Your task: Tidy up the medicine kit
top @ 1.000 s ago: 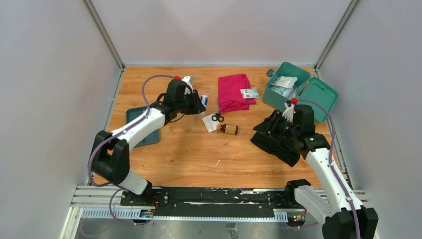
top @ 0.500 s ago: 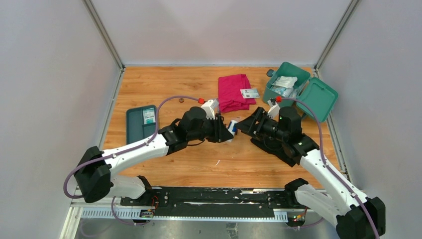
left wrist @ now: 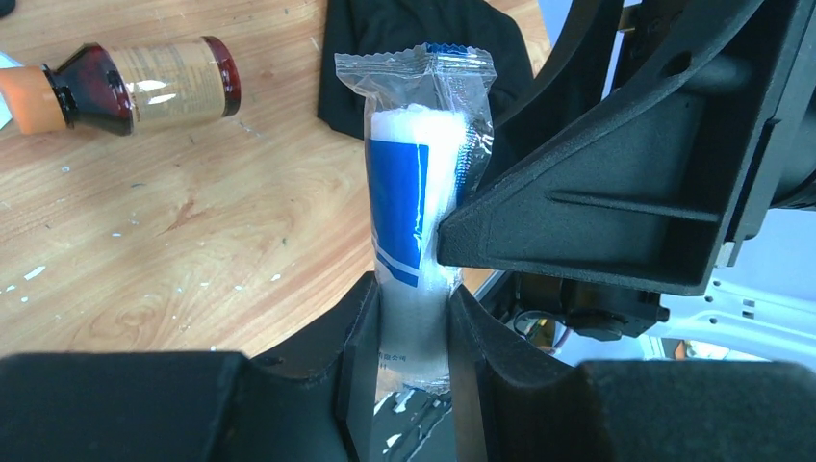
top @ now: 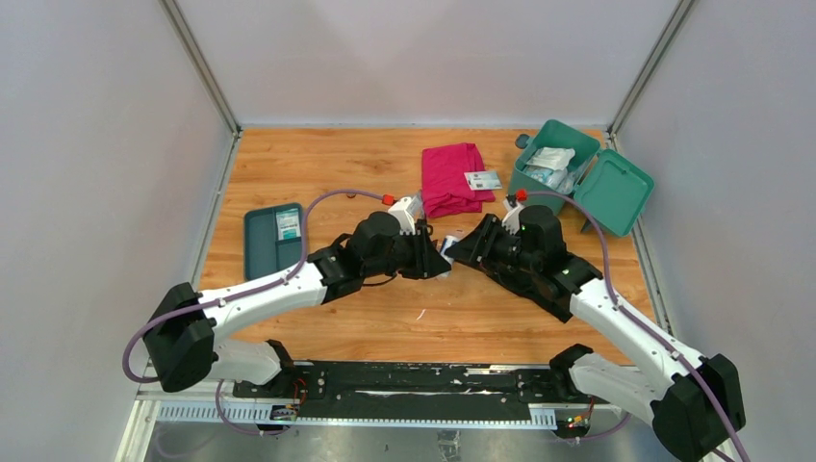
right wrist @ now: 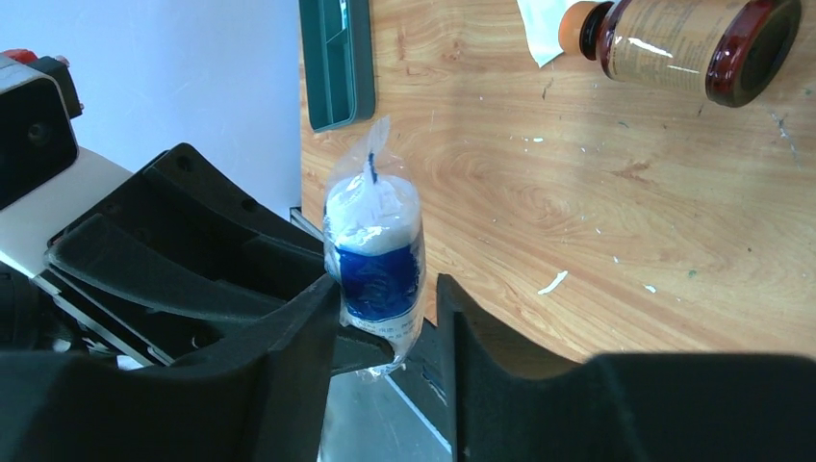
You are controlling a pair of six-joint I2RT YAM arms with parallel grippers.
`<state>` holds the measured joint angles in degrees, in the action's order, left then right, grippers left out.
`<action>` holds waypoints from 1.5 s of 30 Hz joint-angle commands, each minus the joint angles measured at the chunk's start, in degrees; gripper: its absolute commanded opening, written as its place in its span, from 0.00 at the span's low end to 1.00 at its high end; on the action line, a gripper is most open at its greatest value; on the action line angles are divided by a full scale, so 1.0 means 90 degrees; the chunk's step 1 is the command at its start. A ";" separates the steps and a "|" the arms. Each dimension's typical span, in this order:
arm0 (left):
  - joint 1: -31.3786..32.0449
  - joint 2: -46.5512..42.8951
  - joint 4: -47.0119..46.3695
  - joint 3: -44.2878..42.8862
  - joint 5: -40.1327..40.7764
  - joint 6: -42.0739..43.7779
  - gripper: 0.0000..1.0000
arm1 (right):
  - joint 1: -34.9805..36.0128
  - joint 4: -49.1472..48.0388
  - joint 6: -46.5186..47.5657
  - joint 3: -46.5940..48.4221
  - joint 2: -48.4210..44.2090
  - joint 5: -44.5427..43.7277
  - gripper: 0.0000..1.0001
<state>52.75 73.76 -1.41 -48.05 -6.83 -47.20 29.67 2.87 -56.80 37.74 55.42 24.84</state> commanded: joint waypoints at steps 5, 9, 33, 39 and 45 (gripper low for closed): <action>0.0064 -0.0146 -0.0214 0.0191 0.0085 -0.0039 0.36 | 0.0120 -0.0078 -0.0277 0.0074 -0.0112 -0.0450 0.30; 0.0066 -0.0154 -0.0222 0.0189 0.0007 -0.0004 0.52 | 0.0125 -0.0031 -0.0301 0.0055 -0.0090 -0.0586 0.13; -0.1009 -0.1935 0.3427 0.0315 0.2637 0.1388 0.95 | -0.3203 0.2580 0.2852 0.3638 0.1729 -0.2363 0.07; -0.1037 -0.1958 0.3451 0.0504 0.2508 0.1596 0.94 | -0.3765 0.2596 0.3301 0.4785 0.3258 -0.2663 0.08; -0.1056 -0.1938 0.3400 0.0660 0.2539 0.1801 0.94 | -0.4077 0.2786 0.3631 0.6174 0.4809 -0.2977 0.08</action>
<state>43.62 56.69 29.30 -43.11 15.46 -33.15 -4.82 25.36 -27.75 86.11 92.29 1.83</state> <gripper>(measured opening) 0.946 0.102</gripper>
